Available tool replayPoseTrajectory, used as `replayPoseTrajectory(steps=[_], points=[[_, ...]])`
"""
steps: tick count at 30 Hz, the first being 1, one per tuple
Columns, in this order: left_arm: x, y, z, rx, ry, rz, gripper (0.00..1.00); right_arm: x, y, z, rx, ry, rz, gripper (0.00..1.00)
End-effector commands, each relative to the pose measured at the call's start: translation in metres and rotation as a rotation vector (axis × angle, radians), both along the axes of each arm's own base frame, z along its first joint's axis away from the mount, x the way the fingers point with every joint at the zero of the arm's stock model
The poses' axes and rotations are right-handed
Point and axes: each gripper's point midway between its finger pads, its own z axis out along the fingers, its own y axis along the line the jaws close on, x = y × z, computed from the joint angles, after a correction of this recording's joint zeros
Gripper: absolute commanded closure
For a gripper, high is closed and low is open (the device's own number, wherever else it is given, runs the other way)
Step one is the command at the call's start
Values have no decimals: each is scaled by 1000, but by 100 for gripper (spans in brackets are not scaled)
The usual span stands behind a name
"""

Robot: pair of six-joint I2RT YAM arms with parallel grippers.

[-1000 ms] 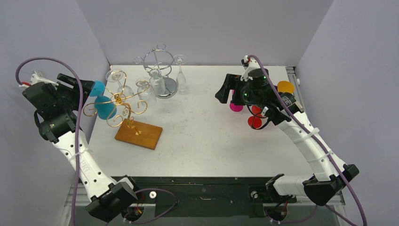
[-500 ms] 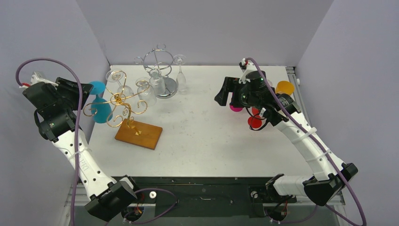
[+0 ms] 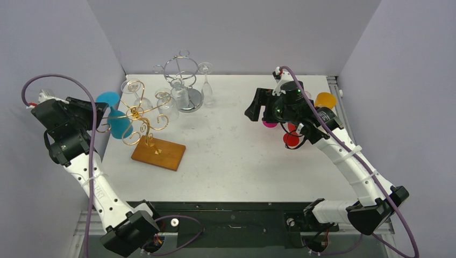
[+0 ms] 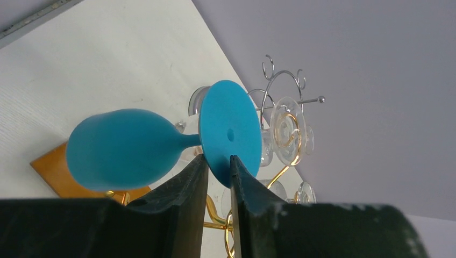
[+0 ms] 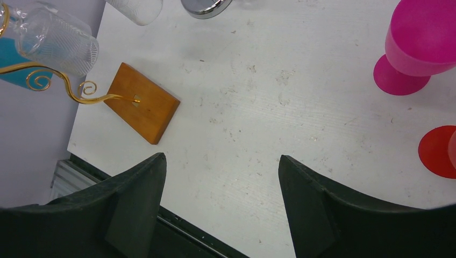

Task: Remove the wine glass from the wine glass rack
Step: Pick up the wine glass from the wine rack.

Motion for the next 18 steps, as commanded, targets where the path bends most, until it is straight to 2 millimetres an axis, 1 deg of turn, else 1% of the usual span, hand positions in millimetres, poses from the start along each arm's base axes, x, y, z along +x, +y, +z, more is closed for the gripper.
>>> replayPoseTrajectory(steps=[1, 11, 18], points=[[0, 4, 18, 32, -76, 32, 84, -2, 0, 19, 38, -69, 5, 29], [-2, 7, 19, 32, -95, 66, 93, 1, -2, 17, 24, -68, -10, 29], [-3, 9, 27, 30, -130, 87, 99, 3, -1, 15, 17, -64, -11, 30]])
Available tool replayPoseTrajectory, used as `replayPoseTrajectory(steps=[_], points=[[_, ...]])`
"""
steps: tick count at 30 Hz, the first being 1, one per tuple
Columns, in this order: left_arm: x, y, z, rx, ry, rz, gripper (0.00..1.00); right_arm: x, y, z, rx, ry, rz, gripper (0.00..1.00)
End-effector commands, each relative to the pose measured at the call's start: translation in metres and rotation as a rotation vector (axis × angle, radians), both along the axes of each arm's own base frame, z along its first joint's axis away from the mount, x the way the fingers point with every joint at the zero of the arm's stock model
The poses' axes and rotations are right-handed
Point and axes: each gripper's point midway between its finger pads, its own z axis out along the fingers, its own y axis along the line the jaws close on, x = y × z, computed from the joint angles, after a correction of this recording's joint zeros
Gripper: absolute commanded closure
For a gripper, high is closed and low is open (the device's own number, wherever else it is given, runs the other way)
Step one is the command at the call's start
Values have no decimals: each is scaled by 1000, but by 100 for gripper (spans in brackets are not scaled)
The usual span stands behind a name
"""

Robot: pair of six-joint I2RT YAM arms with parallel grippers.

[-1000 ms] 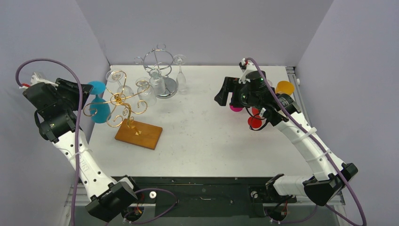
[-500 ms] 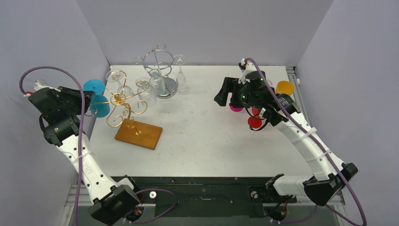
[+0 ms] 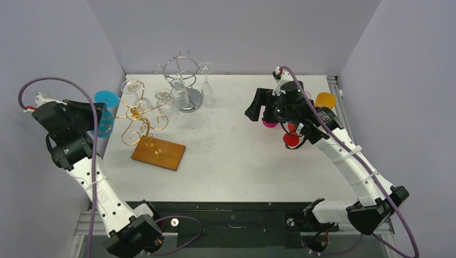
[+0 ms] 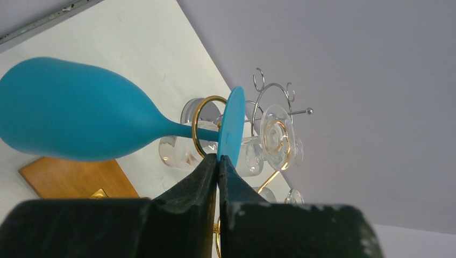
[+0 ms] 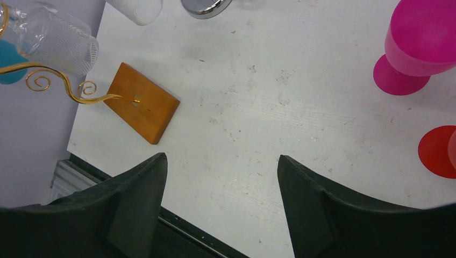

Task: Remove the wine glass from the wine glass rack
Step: Pick up the wine glass from the wine rack.

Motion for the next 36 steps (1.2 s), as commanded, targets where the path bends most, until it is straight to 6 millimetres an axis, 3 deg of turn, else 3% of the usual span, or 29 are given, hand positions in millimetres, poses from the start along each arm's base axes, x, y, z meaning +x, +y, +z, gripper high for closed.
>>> replayPoseTrajectory(steps=[1, 9, 26, 36], points=[[0, 8, 23, 43, -87, 44, 100, 3, -1, 15, 17, -62, -11, 30], [3, 11, 35, -2, -186, 78, 100, 5, -2, 12, 7, -61, -16, 30], [26, 11, 36, -88, -257, 10, 100, 8, 0, 9, -4, -54, -14, 30], [28, -1, 38, -92, -251, -60, 100, 9, 0, 8, -12, -50, -16, 31]])
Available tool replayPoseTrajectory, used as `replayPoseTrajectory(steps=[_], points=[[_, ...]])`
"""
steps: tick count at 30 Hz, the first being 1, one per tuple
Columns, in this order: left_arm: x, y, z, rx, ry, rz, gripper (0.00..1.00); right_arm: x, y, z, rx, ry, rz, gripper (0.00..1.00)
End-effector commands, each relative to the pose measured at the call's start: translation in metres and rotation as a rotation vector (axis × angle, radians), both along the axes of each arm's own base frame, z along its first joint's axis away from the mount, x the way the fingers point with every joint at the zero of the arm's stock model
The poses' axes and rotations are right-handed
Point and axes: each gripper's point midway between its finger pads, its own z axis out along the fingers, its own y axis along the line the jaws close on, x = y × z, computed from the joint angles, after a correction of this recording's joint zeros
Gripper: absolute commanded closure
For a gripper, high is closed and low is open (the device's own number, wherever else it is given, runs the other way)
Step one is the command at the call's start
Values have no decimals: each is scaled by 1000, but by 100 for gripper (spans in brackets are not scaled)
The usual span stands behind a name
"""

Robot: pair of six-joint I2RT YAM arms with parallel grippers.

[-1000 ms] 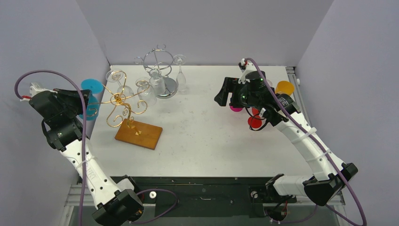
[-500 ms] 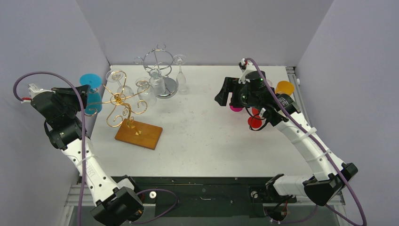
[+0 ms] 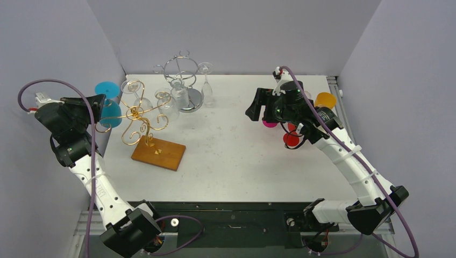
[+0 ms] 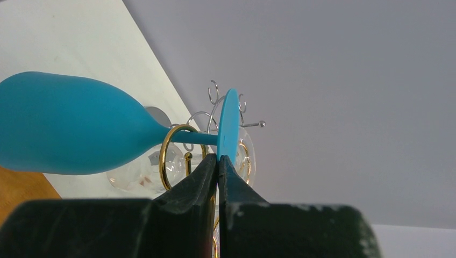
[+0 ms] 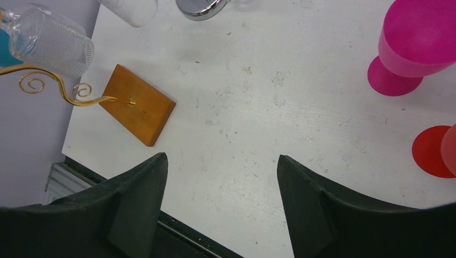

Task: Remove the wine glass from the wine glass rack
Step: Pick up the wine glass from the wine rack.

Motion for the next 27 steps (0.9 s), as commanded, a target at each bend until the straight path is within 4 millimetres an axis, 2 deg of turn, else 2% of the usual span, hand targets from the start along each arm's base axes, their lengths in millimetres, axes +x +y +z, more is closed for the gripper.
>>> replayPoseTrajectory(steps=[1, 11, 27], points=[[-1, -6, 27, 72, -77, -39, 100, 7, 2, 9, 0, -43, -4, 31], [-7, -18, 32, 67, -85, -76, 100, 8, 3, 8, -3, -39, -4, 31], [-25, -36, 20, 47, -64, -99, 100, 7, 6, 3, -11, -28, 7, 31]])
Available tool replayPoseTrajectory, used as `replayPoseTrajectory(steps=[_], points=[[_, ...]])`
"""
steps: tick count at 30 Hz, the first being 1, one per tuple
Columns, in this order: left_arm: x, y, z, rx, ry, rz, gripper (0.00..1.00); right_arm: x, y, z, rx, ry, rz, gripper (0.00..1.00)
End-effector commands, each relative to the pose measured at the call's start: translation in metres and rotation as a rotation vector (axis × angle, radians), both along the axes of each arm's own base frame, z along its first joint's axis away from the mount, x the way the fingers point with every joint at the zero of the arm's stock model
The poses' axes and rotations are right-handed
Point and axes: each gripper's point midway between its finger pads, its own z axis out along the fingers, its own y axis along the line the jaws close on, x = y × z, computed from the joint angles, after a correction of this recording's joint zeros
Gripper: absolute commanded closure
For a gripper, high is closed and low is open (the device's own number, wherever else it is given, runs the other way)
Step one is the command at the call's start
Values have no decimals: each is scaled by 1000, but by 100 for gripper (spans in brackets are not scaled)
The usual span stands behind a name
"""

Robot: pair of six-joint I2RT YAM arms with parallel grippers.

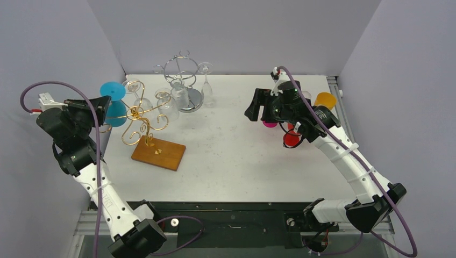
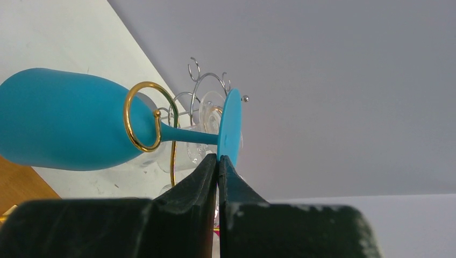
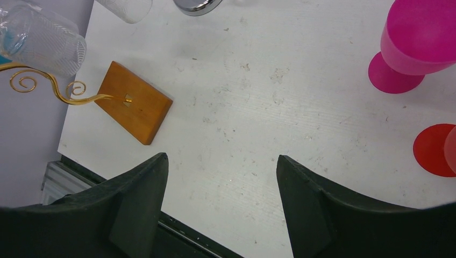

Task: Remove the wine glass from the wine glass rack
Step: Pick up the wine glass from the wine rack.

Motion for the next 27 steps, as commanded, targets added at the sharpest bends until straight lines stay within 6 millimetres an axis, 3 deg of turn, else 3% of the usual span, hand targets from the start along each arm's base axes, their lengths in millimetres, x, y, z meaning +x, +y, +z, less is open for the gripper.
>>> replayPoseTrajectory(steps=[1, 11, 19, 27], points=[[-8, -10, 6, 29, -26, -24, 100, 4, 5, 10, 1, -41, 6, 31], [-20, -17, -2, 44, 4, 0, 100, 4, 8, 4, -8, -33, 15, 31], [-38, -6, -18, 67, 79, 121, 100, 4, 8, 2, -21, -33, 10, 31], [-56, 6, -11, 117, 124, 241, 100, 6, 9, 0, -31, -30, 8, 31]])
